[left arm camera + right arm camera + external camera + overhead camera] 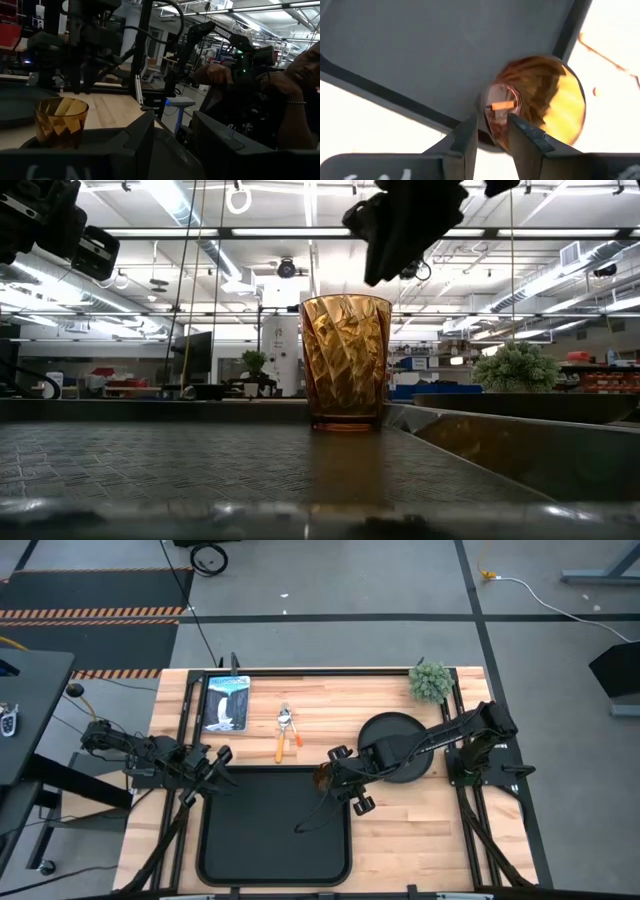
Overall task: Pick and place plate/cup/fork/spoon on tray
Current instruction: Put the black plate below the orange cup on the black serving tray
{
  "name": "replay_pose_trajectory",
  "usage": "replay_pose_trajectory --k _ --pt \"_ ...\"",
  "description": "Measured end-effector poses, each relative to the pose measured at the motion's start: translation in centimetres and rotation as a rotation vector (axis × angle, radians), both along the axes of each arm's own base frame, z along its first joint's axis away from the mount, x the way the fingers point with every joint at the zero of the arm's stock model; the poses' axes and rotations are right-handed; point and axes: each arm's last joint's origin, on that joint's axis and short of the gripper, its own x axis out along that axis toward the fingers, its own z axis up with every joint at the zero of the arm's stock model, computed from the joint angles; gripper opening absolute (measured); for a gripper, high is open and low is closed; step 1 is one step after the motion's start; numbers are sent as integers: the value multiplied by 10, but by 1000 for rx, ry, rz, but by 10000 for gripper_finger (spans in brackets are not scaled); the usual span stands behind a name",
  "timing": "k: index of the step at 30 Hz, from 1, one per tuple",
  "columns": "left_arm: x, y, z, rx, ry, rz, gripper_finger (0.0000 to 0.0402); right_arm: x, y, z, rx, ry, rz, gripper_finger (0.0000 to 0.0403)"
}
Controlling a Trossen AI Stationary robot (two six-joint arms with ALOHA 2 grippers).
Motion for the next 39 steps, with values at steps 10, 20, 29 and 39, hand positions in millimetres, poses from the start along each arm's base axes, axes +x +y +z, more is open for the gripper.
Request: replay_pose_trajectory --k 10,20,29,39 --pt "0 0 0 0 -1 0 142 -26 -20 22 -1 -6 -132 116" --pt "0 0 0 0 -1 0 142 -66 -36 -26 -58 79 -346 117" --pt "0 0 0 0 -1 0 142 -85 -33 -64 -49 161 -453 123" --pt "0 0 0 -1 -3 0 142 -96 -36 -81 -38 211 -566 169"
